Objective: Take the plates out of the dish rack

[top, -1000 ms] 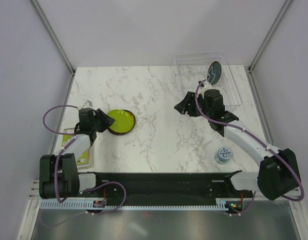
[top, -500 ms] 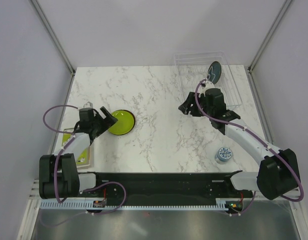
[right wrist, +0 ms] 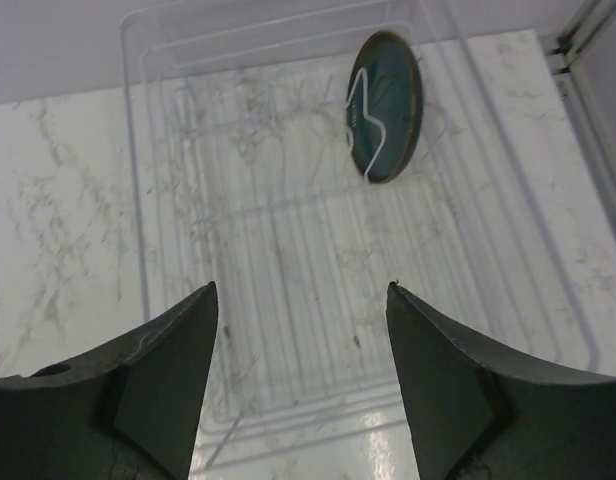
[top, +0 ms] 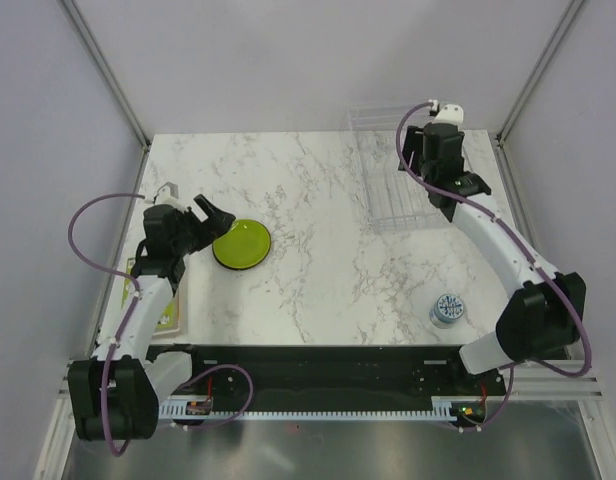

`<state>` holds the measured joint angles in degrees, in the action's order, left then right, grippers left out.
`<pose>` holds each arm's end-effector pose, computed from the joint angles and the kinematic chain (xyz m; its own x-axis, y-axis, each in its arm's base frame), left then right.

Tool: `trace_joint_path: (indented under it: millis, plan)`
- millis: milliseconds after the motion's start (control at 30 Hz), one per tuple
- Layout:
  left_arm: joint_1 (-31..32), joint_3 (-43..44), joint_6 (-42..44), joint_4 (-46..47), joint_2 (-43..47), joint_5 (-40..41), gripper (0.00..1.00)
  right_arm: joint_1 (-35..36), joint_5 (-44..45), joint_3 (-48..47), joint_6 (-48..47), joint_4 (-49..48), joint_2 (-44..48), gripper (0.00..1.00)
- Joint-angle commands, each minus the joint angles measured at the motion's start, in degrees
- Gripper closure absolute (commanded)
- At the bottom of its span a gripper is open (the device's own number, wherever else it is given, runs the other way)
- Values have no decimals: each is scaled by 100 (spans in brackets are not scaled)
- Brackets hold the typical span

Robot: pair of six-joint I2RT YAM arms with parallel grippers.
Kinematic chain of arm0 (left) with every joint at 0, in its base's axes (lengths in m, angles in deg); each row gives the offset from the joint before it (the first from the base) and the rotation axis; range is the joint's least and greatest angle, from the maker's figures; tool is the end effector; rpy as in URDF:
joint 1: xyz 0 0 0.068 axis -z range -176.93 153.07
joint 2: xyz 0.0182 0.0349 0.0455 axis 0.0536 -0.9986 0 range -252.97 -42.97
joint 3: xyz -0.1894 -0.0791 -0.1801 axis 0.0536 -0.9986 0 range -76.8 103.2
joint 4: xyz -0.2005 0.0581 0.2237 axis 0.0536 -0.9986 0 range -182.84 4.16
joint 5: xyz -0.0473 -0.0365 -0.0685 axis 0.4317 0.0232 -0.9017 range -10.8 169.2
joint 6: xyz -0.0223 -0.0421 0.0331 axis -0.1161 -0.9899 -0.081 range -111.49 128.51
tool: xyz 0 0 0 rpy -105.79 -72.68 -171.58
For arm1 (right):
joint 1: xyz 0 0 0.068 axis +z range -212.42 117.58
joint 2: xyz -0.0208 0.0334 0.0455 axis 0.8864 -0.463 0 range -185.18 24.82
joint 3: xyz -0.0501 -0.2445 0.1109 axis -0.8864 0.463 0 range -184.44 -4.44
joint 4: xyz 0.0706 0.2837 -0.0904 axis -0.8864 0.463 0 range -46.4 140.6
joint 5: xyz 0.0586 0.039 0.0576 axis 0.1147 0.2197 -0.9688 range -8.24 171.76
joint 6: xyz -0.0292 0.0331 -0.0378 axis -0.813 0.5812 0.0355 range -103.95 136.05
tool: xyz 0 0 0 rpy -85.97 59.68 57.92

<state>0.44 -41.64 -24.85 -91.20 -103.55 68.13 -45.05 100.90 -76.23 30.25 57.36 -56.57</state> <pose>0.2785 0.0047 0.2138 -0.4927 -0.5630 -0.6635 -0.1811 0.8122 -0.5546 0.3691 0.1012 0.3403 -0.3655 0.1285 -0.9219 0.0978 0.9902 0.0993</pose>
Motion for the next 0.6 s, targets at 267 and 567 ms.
trace_joint_path:
  millis: [267, 567]
  plan:
    - [1036, 975, 804, 1169, -235, -1257, 0, -1121, 723, -3118, -1024, -207, -3356, 25]
    - [1353, 1213, 928, 1494, -1139, -1204, 0, -1323, 767, -4712, -1770, -75, -5070, 30]
